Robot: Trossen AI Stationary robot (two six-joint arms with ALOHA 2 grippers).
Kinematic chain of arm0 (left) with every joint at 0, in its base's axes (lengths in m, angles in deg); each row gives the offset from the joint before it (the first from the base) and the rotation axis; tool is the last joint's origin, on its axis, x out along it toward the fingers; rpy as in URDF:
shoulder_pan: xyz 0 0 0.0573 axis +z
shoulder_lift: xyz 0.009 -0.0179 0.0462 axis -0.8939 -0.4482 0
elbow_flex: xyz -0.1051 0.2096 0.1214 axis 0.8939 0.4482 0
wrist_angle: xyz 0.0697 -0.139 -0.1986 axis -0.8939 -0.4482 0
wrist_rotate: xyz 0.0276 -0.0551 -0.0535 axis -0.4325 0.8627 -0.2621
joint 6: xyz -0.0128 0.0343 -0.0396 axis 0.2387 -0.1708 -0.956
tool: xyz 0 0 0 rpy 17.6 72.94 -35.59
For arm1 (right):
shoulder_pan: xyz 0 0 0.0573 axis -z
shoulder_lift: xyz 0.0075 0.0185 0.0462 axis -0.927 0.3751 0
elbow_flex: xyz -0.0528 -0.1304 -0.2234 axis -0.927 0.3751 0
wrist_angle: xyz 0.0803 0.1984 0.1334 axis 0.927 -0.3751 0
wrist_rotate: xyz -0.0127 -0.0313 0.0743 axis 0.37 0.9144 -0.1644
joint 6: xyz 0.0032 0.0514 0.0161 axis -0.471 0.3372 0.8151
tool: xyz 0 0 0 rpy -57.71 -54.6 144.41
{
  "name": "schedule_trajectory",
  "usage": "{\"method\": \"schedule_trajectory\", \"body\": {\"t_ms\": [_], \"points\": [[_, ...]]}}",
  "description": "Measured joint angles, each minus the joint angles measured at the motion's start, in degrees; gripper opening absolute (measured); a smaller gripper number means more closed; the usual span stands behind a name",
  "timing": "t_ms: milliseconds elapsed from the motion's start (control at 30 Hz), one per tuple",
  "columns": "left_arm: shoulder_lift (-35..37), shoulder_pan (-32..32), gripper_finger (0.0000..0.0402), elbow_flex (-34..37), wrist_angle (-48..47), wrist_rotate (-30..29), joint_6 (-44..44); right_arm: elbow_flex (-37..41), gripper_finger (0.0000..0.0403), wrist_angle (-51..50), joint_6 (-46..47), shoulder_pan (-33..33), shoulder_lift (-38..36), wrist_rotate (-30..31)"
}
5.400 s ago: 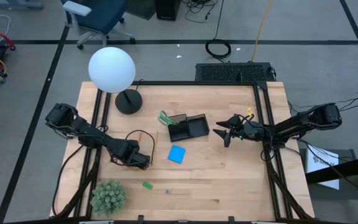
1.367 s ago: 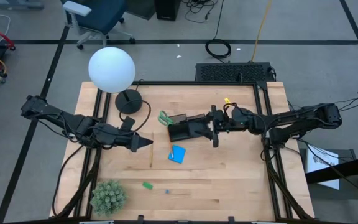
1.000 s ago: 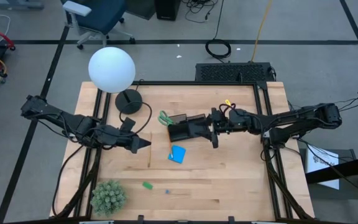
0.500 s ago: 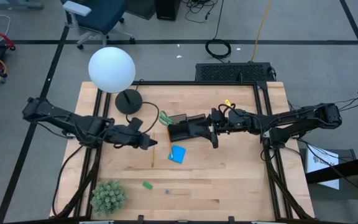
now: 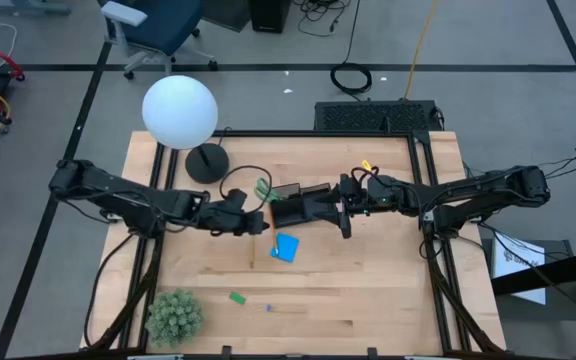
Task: Pick and place office supplies into organizer
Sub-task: Put the orange pencil into the black desk organizer
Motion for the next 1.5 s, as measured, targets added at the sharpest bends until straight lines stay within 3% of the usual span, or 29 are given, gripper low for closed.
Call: {"method": "schedule_trajectory", "body": {"t_ms": [433,1067,1500], "points": [[-6.61,1.41,0.0150,0.00,-0.65,0.49,-8.09,0.00,0.0217,0.00,0.00,0.00,0.00,-0.04],[-7.57,3.97,0.0150,0.02,-0.55,0.12,-11.04,0.00,0.0217,-0.02,0.02,0.00,0.00,-0.04],[-18.66,4.27,0.0149,-0.35,7.36,6.18,-16.64,0.00,0.0217,-0.02,0.00,0.00,0.00,-0.04]]}}
